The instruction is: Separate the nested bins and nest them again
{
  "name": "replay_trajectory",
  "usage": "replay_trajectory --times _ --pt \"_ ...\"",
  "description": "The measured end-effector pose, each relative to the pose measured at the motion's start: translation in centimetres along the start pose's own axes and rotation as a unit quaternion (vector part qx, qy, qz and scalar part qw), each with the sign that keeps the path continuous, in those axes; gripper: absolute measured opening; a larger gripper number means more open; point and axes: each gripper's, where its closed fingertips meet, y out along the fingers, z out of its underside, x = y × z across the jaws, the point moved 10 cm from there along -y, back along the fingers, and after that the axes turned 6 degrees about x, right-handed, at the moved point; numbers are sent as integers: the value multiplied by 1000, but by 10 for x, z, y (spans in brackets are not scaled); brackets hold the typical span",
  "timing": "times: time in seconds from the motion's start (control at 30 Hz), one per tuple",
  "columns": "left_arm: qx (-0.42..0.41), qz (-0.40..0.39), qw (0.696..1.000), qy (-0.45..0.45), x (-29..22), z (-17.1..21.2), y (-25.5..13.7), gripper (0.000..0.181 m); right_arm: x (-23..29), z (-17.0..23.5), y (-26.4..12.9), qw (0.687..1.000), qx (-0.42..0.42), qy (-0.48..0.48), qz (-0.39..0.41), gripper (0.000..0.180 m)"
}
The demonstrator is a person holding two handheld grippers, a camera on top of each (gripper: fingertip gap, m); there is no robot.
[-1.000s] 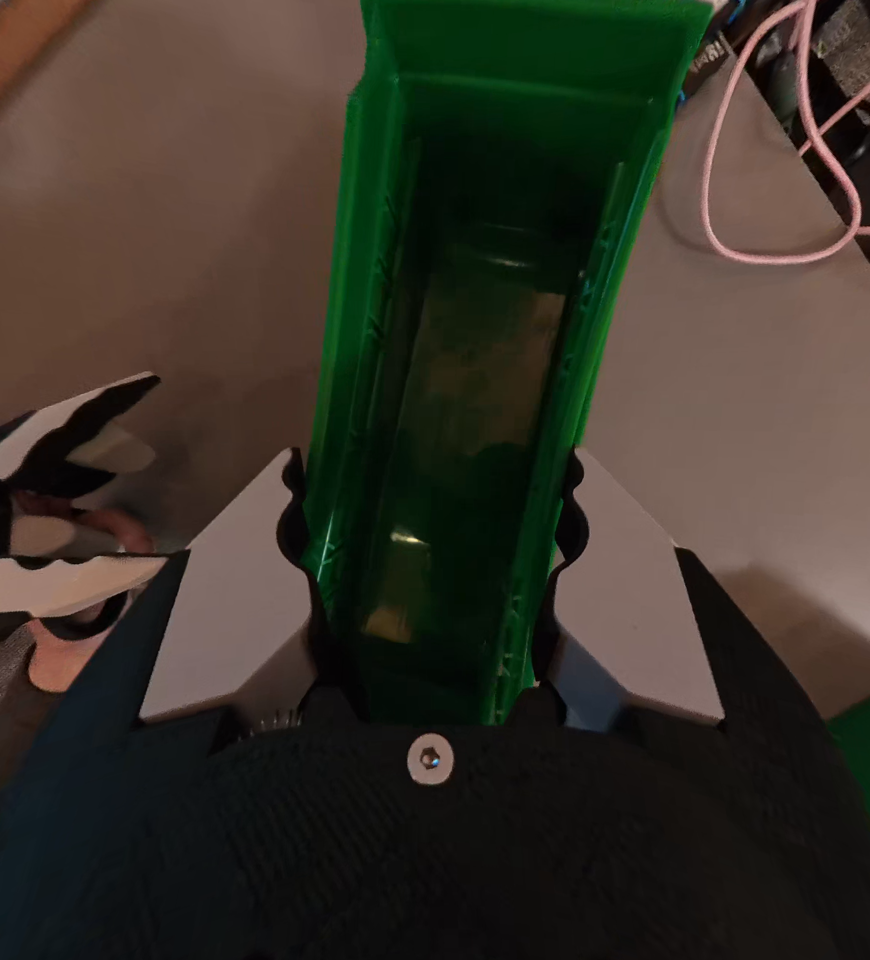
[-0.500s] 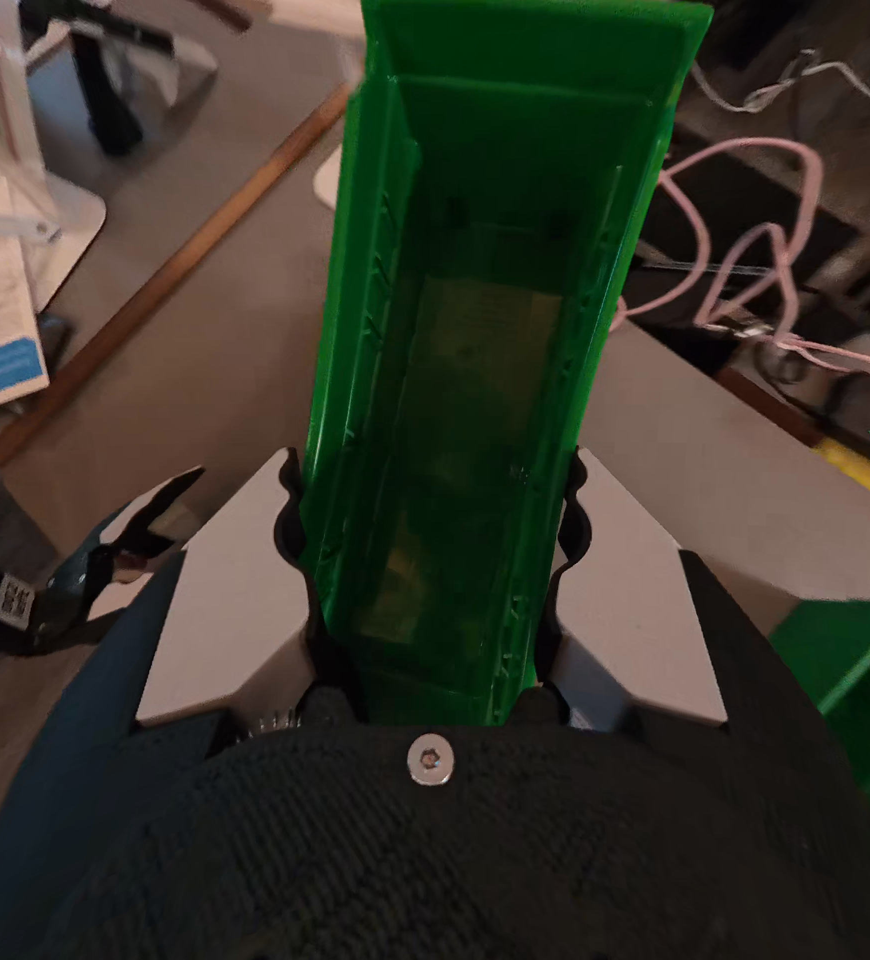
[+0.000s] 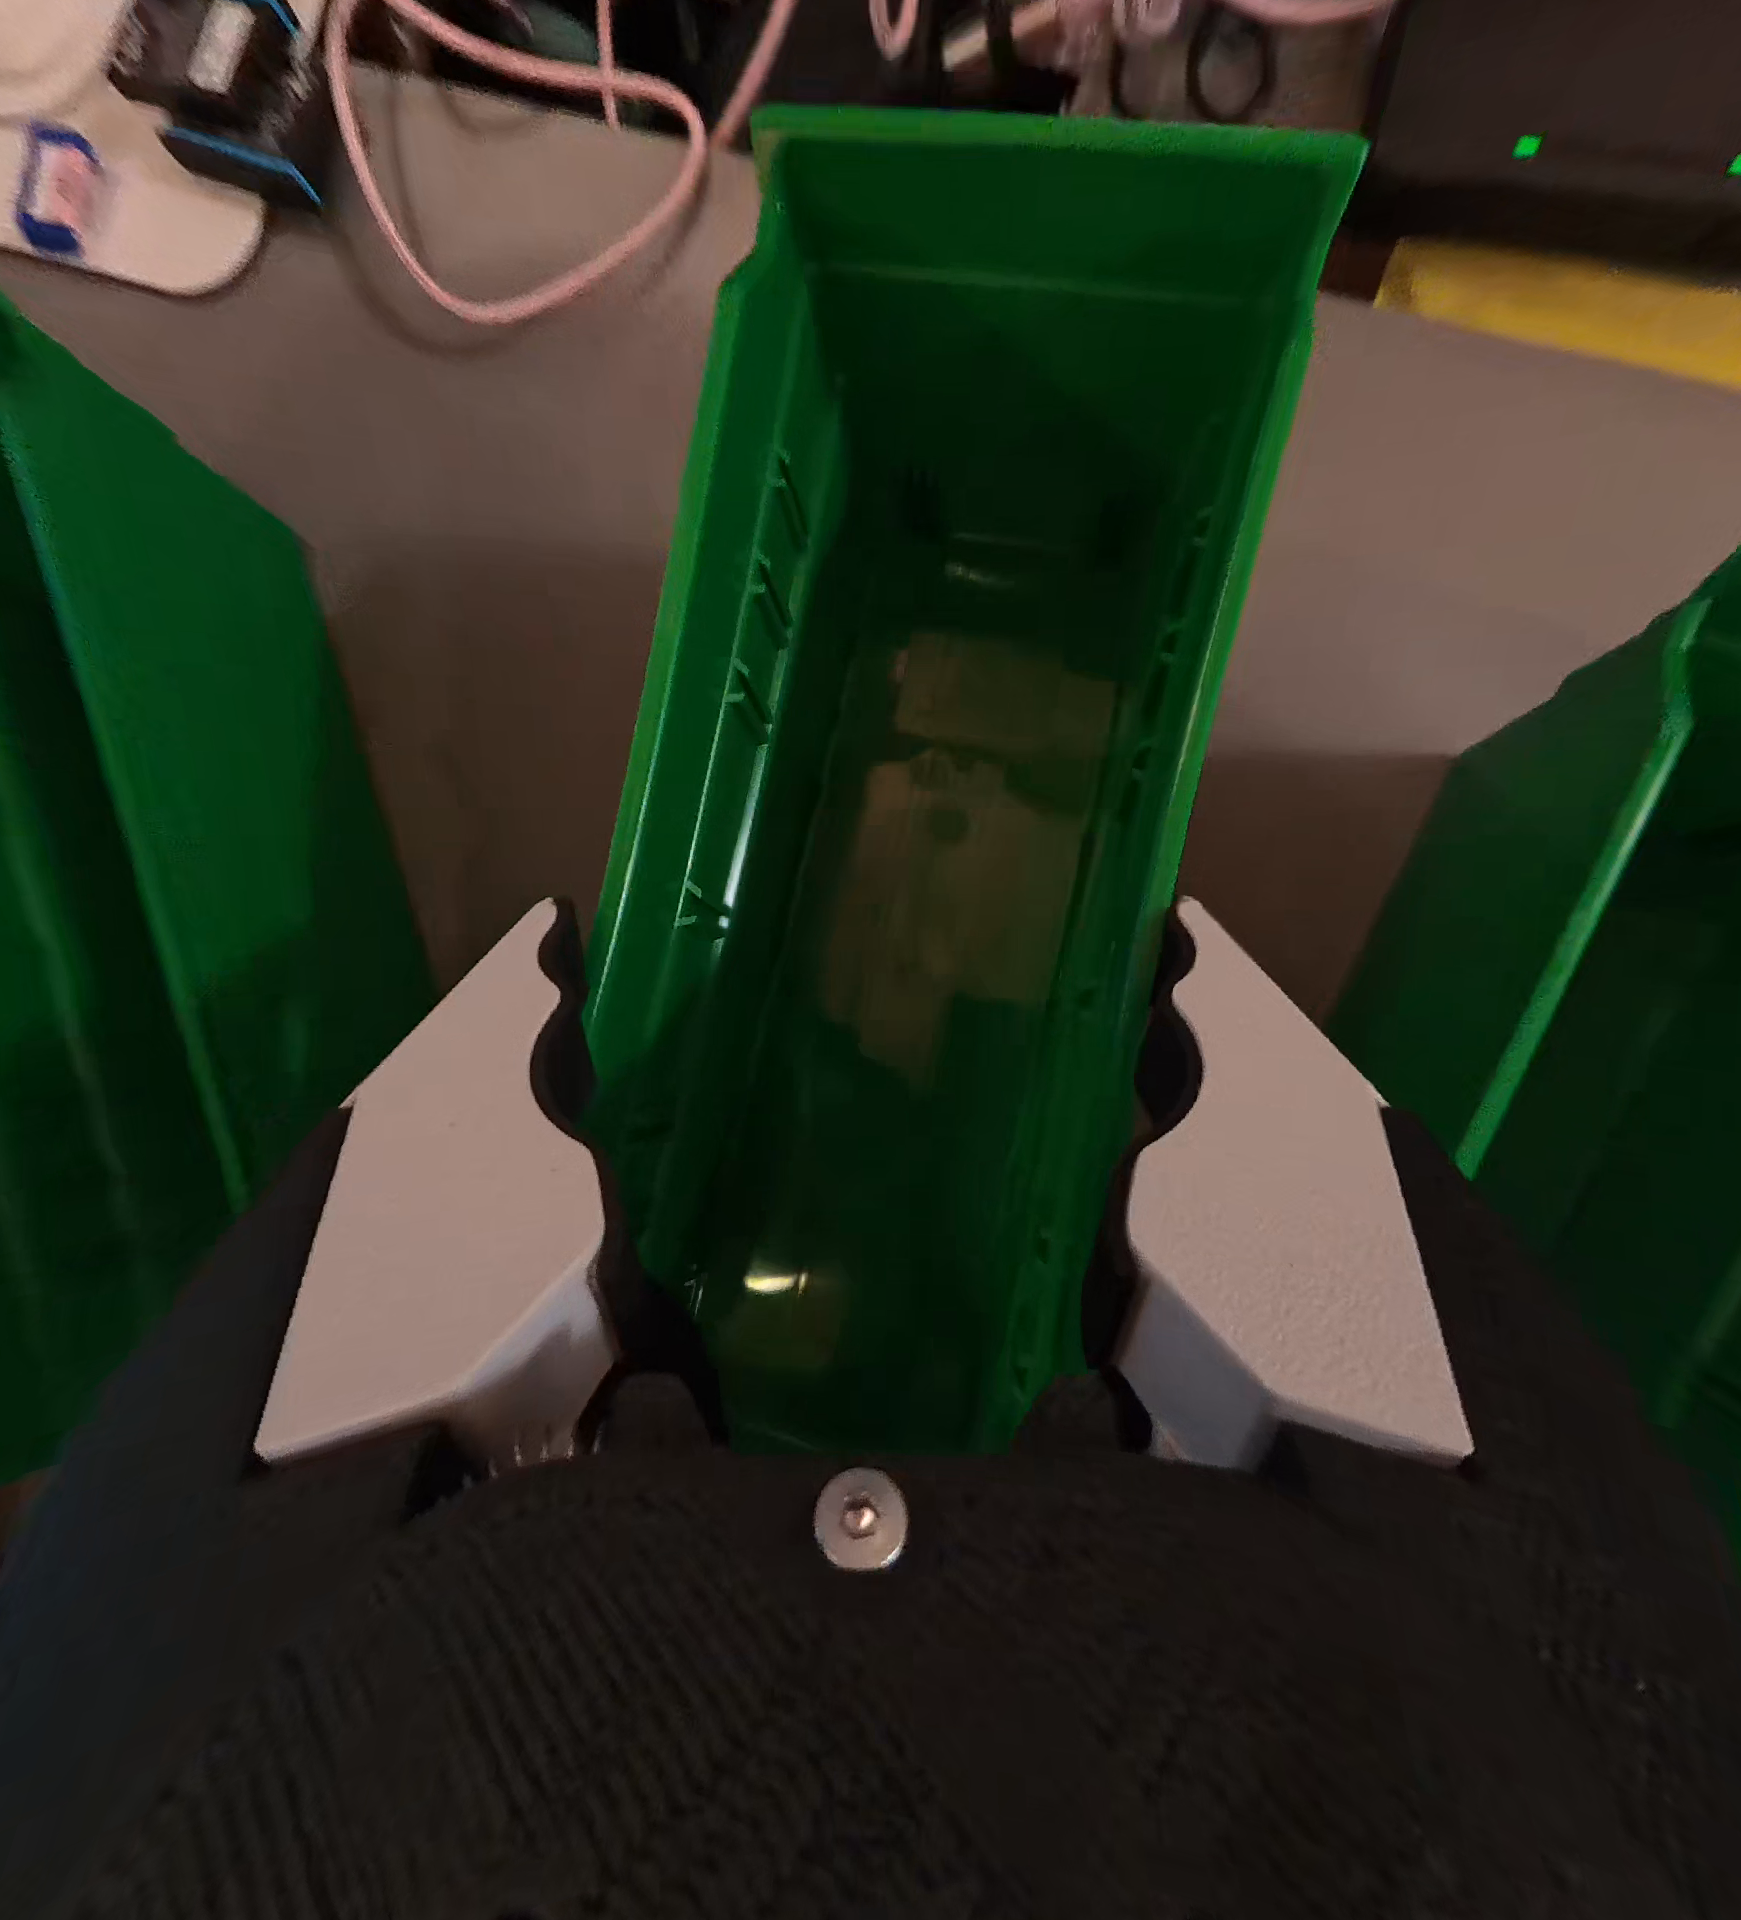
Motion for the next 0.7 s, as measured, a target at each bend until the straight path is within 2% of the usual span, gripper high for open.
replay_trajectory --times 0.17,0.3,0.4,0.5,0.67,0.7 --pt "1 0 1000 -1 0 0 0 96 -10 23 30 1000 -10 5 -24 123" --pt "2 -1 1000 0 0 0 1 96 -14 23 16 997 -75 -3 -19 144" --pt "3 -3 1000 1 0 0 1 96 -13 19 -2 995 -100 -21 -22 154" --pt "3 -4 1000 2 0 0 1 95 -7 19 -4 997 -50 -41 -32 161" --pt "2 -4 1000 4 -1 0 1 96 -2 26 24 994 84 -67 27 160" --pt "2 -4 1000 4 -1 0 1 96 -3 27 30 991 108 -64 35 156"
